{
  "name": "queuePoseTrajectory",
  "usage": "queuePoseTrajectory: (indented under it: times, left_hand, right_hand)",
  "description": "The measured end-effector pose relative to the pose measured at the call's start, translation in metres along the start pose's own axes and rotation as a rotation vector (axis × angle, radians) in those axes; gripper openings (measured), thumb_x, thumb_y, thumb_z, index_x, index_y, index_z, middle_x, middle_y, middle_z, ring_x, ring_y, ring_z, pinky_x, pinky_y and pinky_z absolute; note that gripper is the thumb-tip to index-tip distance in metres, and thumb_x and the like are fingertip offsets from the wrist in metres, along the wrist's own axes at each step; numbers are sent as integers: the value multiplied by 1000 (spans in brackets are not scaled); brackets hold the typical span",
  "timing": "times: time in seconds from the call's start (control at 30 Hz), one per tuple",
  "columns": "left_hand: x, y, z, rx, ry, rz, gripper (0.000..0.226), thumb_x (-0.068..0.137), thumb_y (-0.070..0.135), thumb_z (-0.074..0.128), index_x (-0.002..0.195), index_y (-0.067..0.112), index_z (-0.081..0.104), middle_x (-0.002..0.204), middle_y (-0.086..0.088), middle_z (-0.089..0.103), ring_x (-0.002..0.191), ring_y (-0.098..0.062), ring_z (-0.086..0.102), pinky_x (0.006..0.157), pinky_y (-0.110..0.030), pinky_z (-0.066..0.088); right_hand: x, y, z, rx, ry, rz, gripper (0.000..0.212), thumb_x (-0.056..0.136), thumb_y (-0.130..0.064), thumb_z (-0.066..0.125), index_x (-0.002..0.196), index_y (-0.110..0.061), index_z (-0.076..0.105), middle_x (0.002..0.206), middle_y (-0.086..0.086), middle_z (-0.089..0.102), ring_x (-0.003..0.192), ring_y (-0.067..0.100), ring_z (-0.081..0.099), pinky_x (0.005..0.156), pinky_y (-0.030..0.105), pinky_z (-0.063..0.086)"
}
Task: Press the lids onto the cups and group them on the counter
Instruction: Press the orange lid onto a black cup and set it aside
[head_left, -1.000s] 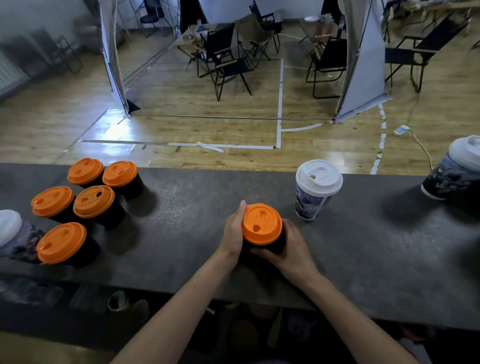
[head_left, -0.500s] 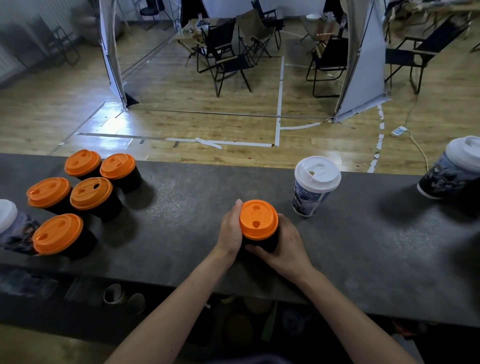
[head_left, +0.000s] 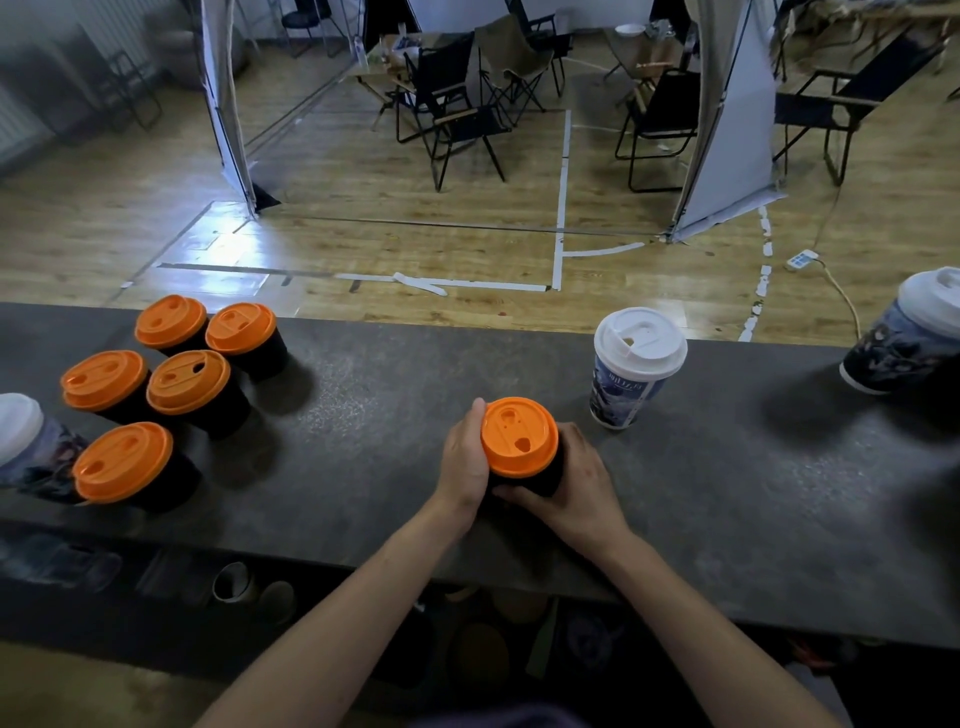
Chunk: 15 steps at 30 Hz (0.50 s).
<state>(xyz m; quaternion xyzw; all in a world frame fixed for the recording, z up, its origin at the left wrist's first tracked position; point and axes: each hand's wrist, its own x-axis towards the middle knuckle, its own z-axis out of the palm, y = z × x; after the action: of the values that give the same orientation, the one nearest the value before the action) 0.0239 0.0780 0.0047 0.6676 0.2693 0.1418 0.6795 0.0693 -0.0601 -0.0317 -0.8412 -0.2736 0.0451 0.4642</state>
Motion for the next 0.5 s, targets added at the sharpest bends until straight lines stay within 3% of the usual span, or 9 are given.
queuePoseTrajectory:
  times: [0.1,0.17,0.23,0.33,0.43,0.5]
  left_hand:
    - [4,-2,-4,-4,-47,-16,51,111,30,32,85,14,74,80,6,76,79,1,69,76,-11,50]
    - [9,1,-7,-8,-121,-44,53,110,33,33,100,4,76,98,-10,78,95,-13,72,89,-22,53]
    - [12,3,-8,-13,-108,-48,54,110,32,35,96,-3,73,95,-17,75,88,-11,71,85,-18,51]
    - [5,3,-2,-1,-41,-11,50,111,27,34,79,12,69,74,5,72,68,4,66,68,-8,48]
    - [-3,2,2,-18,11,2,50,112,25,31,80,17,69,67,16,72,68,7,66,66,-6,47]
    - [2,1,0,-22,-17,-24,50,111,27,32,83,16,72,72,13,75,73,4,69,71,-9,49]
  right_hand:
    - [0,1,-2,30,0,8,74,63,-66,79,119,-23,57,113,-5,63,105,16,62,91,42,51]
    - [1,2,-3,21,-19,-38,67,67,-61,78,118,-22,58,112,-6,63,104,15,60,91,44,51]
    - [0,2,-3,3,-25,-75,66,70,-58,77,121,-22,58,115,-7,62,106,14,59,92,44,50]
    - [0,1,-2,6,-18,-61,84,66,-64,82,134,-25,52,126,-9,59,116,11,58,100,34,47]
    - [1,1,1,22,7,-11,85,61,-68,81,127,-23,54,120,-8,62,111,14,61,95,39,50]
    - [1,1,0,31,14,0,79,62,-68,79,122,-22,56,114,-7,62,106,15,62,92,41,52]
